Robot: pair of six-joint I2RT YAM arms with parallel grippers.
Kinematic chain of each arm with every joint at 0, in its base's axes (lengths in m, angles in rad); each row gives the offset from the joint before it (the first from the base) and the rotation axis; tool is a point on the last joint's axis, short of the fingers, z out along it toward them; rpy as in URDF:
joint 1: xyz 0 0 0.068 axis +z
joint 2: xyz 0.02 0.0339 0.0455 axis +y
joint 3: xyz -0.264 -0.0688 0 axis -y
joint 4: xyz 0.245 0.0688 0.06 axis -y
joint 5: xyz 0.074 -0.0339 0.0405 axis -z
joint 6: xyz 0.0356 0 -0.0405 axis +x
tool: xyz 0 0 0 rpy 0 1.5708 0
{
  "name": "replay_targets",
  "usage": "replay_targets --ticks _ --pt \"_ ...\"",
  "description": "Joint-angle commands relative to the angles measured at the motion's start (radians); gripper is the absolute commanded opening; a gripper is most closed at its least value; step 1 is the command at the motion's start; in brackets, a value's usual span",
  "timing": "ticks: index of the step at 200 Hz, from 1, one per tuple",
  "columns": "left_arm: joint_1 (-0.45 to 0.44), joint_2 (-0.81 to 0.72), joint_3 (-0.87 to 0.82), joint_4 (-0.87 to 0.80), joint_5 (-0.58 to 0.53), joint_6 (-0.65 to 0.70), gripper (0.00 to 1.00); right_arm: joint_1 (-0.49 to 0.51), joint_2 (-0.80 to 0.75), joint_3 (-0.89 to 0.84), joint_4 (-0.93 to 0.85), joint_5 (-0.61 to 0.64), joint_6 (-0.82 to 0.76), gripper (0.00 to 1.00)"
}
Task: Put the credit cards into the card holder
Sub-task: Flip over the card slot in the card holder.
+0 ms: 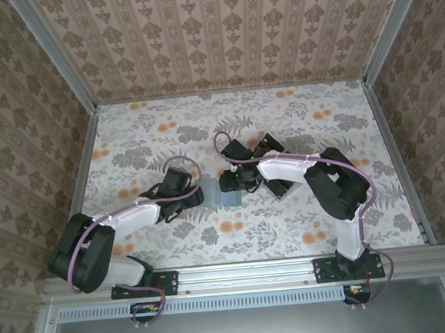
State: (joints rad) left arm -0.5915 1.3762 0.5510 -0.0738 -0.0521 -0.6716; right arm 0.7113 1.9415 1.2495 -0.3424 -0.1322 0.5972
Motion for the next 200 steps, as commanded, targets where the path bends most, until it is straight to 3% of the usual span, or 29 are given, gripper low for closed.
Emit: replay_targets --ticks 1,123,200 --pt "-0.013 0.026 -0.014 0.031 -0.001 0.011 0.64 0.004 0.028 0.001 0.036 -0.064 0.006 0.51" --pt "-0.040 0.036 -0.047 0.070 -0.002 -0.010 0.64 0.003 0.060 -0.044 0.283 -0.272 0.174 0.50" --pt "-0.038 -0.141 -0.085 0.042 -0.013 0.017 0.65 0.004 0.058 -0.059 0.357 -0.288 0.241 0.50"
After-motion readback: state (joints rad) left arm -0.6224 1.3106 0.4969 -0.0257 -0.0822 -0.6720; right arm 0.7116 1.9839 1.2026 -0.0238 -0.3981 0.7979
